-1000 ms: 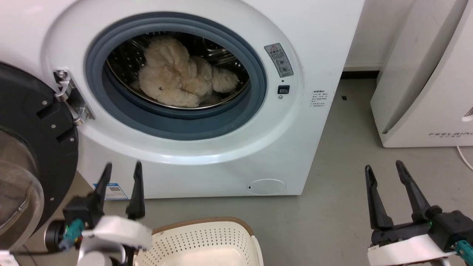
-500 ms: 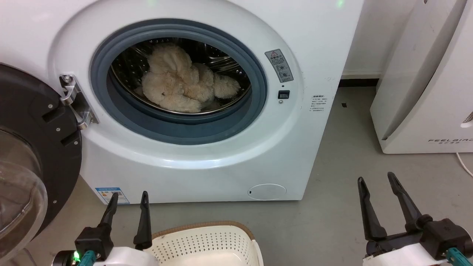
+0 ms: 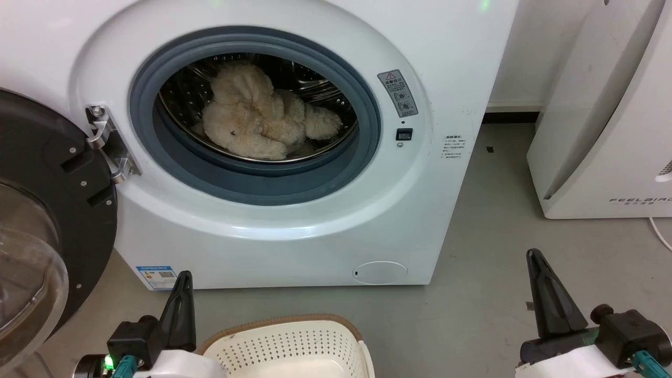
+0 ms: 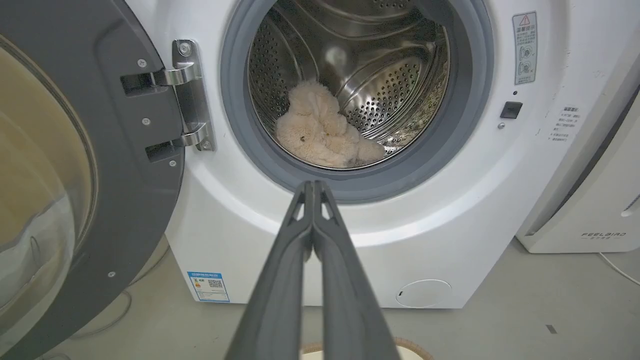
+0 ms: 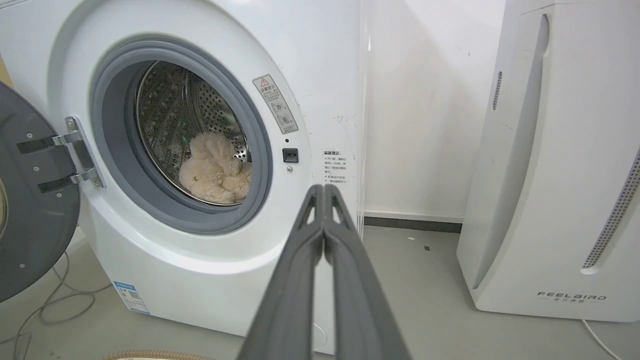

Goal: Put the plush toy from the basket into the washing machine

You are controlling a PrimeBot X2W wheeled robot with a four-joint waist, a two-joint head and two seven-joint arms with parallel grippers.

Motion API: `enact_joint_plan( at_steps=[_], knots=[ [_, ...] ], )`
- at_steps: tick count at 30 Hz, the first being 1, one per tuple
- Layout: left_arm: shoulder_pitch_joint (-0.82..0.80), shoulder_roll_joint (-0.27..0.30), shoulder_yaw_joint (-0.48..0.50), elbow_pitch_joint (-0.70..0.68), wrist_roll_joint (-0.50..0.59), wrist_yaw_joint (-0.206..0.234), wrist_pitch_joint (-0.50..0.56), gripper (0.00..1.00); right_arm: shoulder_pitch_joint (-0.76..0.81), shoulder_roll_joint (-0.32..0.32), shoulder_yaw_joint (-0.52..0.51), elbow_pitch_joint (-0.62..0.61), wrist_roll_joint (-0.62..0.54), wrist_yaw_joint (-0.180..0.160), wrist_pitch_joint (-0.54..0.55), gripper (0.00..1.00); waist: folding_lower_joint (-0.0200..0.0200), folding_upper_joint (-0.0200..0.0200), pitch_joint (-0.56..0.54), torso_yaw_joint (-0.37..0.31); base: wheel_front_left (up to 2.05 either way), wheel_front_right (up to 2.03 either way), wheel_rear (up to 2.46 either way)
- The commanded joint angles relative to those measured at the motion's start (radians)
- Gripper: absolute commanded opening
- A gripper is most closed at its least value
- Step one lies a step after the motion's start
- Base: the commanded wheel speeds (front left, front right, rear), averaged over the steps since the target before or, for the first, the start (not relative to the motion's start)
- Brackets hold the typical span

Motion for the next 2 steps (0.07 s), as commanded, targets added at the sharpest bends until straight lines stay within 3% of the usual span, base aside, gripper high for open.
enact_joint_plan(
  at_steps=[1,2],
  knots=[
    [-0.001,-0.005,0.004,-0.006,0.01,-0.004,0.005,0.0,-0.002,0.0,-0.001,0.0,-0.005,0.0,0.004,0.0,0.0,-0.0001,0.0,0.0,0.0,0.0,0.0],
    [-0.001,-0.006,0.005,-0.007,0.012,-0.004,0.007,0.0,-0.002,0.0,-0.001,0.0,-0.005,0.0,0.006,0.0,0.0,-0.0001,-0.001,0.0,0.0,0.0,0.0]
  ],
)
